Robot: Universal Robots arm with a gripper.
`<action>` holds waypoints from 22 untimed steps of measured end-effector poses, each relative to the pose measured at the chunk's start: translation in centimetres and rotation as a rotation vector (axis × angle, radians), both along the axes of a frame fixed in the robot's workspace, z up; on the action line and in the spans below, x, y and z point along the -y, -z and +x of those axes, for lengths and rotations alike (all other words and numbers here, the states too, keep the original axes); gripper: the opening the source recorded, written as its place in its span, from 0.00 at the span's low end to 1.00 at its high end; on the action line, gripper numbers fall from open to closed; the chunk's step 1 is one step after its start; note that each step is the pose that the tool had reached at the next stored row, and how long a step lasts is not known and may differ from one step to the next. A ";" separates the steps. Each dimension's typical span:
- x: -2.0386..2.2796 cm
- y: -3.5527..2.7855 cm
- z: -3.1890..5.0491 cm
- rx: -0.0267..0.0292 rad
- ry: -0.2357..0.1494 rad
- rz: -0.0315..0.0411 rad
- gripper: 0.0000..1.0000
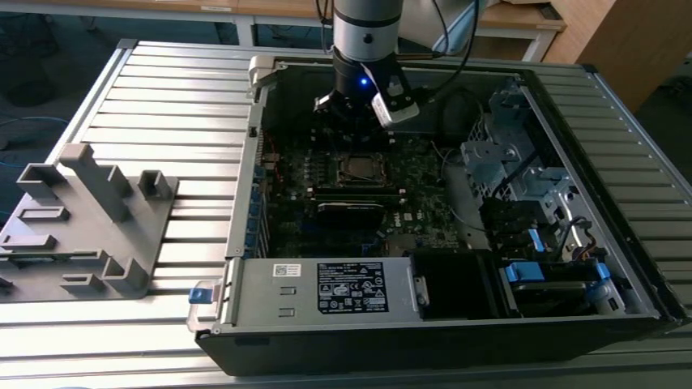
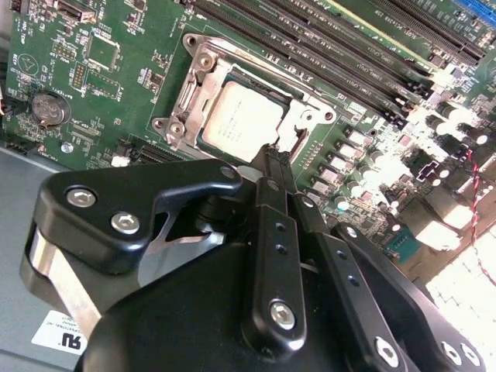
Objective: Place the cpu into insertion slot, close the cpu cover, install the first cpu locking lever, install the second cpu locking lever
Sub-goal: 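Install the first cpu locking lever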
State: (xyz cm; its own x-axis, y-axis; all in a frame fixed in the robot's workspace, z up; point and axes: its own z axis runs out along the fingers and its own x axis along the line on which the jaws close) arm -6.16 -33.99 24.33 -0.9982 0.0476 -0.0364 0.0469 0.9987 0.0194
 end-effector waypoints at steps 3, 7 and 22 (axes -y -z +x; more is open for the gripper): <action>0.00 -0.04 0.00 0.0000 0.000 0.0000 0.11; 0.00 -0.09 0.00 0.0002 0.000 0.0002 0.11; 0.00 -0.35 0.00 -0.0001 0.000 -0.0002 0.11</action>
State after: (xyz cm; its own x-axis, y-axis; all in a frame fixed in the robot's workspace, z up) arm -6.16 -33.99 24.67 -0.9982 0.0476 -0.0363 0.0469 0.9987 0.0192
